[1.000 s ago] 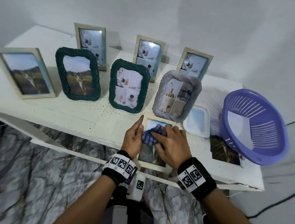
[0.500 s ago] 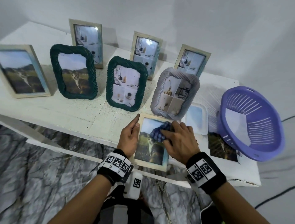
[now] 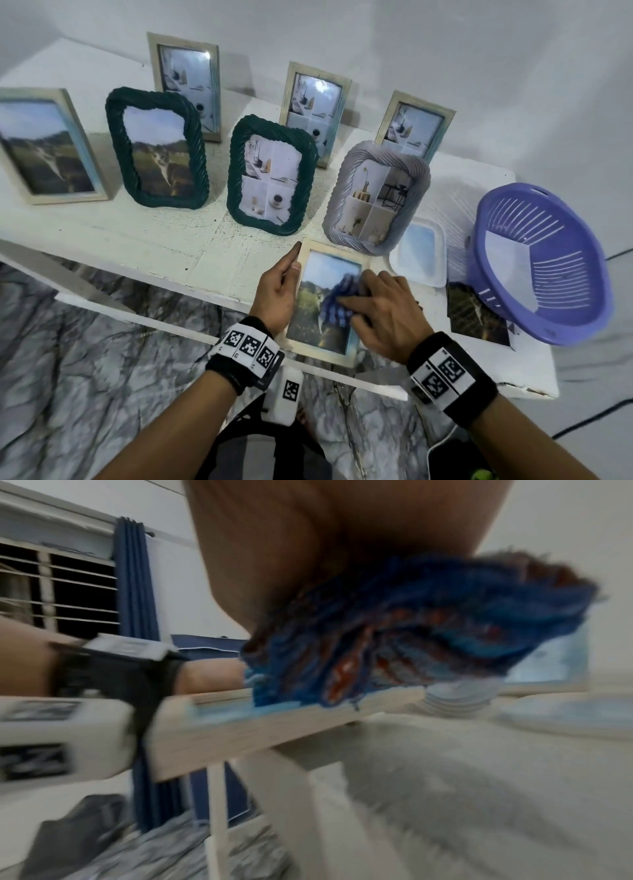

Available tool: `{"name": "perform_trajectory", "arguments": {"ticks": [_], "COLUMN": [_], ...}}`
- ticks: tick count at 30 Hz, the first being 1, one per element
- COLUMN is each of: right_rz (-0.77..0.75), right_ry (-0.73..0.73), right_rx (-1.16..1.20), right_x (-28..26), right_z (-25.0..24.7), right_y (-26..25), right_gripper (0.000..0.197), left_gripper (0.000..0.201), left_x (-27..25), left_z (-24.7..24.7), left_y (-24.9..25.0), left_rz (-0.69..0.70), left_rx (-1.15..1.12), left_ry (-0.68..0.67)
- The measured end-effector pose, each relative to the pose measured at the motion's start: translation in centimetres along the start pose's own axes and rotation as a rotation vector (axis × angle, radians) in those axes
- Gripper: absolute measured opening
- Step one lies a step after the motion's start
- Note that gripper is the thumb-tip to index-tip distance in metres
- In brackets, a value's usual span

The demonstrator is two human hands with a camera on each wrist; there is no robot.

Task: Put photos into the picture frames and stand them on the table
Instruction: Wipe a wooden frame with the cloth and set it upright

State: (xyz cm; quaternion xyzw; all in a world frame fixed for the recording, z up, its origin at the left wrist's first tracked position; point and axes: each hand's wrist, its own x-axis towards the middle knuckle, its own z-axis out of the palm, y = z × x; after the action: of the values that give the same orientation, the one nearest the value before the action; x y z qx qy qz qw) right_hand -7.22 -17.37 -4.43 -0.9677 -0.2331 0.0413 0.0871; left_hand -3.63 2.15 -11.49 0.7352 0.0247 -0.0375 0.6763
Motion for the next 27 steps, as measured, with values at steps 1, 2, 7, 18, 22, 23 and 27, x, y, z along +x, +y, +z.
{"name": "perform_trajectory", "arguments": {"ticks": [1, 2, 7, 18, 22, 23, 27], "right_rz": [-0.077, -0.134, -0.026, -0.083, 0.065, 0.079, -0.004], "right_ry": [-0.033, -0.061, 0.003, -0.031, 0.025, 0.025, -0.041], "right_rx": [0.043, 0.071, -0.021, -0.104, -0.143, -0.133, -0.045], "right_x": [-0.5, -1.1, -0.5, 0.1, 2.1, 2.2, 1.1], "right_z": [0.3, 0.4, 0.1, -1.2, -1.8, -1.8, -1.6], "right_y": [-0.4, -0.7, -0.5, 1.7, 2.9, 2.7, 1.6], "right_gripper": [0.032, 0.030, 0.035, 0.034, 0.039, 0.040, 0.035], "left_gripper": [0.042, 0.041, 0.041, 0.041, 0.040, 0.040, 0.041], "left_x": [0.0, -0.1, 0.2, 0.4, 0.4, 0.4, 0.2], "left_z": [0.0, 0.0, 0.5, 0.5, 0.3, 0.2, 0.1], "left_y": [0.0, 0.0, 0.1, 0.4, 0.3, 0.3, 0.1], "left_rz": [0.003, 0.006, 0.024, 0.017, 0.013, 0.016, 0.001], "left_rx": [0.006, 0.013, 0.012, 0.022, 0.007, 0.005, -0.008], "left_ry": [-0.004, -0.011, 0.006, 0.004, 0.010, 0.015, 0.008]}}
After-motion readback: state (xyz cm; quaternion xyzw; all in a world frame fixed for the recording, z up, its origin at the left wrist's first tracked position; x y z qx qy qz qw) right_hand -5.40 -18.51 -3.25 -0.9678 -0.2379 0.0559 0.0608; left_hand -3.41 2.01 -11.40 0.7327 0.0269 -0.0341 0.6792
